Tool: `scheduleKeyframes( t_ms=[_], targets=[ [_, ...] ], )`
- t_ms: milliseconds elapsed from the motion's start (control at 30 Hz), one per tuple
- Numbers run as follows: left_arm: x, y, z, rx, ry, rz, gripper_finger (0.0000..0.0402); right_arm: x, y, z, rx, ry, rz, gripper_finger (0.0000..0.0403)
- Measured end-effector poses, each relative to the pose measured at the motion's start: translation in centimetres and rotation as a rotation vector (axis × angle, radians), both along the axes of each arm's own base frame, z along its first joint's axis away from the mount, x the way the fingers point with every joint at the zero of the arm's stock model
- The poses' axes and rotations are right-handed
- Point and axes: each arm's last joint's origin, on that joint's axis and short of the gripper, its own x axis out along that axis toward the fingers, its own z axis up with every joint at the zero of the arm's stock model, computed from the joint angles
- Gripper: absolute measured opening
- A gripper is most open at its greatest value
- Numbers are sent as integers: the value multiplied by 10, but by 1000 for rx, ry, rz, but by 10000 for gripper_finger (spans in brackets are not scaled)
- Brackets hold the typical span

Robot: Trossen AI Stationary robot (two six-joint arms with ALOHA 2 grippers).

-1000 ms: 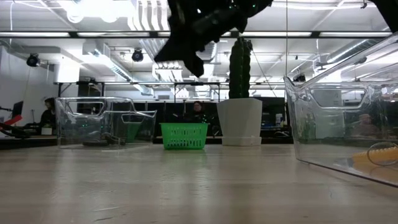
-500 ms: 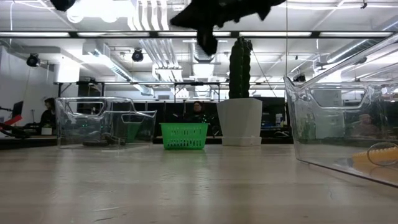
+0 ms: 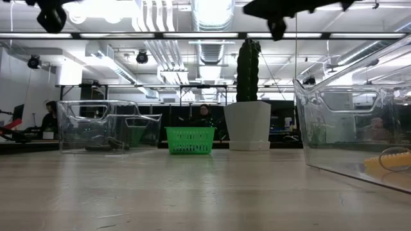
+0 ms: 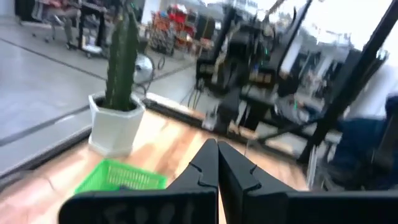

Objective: Sort spring keychains
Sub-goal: Return to Home Position

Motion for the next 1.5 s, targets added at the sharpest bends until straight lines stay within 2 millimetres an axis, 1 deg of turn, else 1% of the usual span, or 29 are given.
scheduleKeyframes(
  t_ms=[67,133,333,467,600,700,833,900,1000,1100,1200,1333,1500],
  targets=[
    [1,0,-10,27,24,-8,0,-17,3,-4,-7,-17,5,8],
    [1,-1,-13,61,11,-11,0,-33,4,-10,-6,-36,4,8],
    [-1,0,-21,77,-20,-11,0,-79,10,-25,-24,-133,4,8],
    [-5,1,-26,130,-26,-26,0,-101,13,-38,-35,-170,12,8],
    [-7,1,-33,149,-32,-32,0,-118,15,-55,-35,-194,14,9],
    [-3,0,-43,156,-45,-40,0,-126,16,-65,-36,-221,13,9],
    [3,-3,-55,171,-135,-62,0,-133,17,-77,-41,-253,13,9],
    [7,-5,-64,178,-155,-79,0,-136,17,-82,-41,-260,13,9],
    [15,-7,-81,180,-139,-104,0,-138,18,-92,-38,-256,13,9],
    [21,-11,-94,176,-143,-164,0,-140,18,-100,-39,-255,14,9],
    [25,-15,-108,172,-138,-248,0,-142,19,-105,-40,-268,53,9],
    [29,-17,-120,135,-141,-302,0,-144,21,-111,-37,-297,111,9],
    [31,-18,-128,133,-172,-299,0,-147,22,-118,-43,-328,121,9]
  ],
)
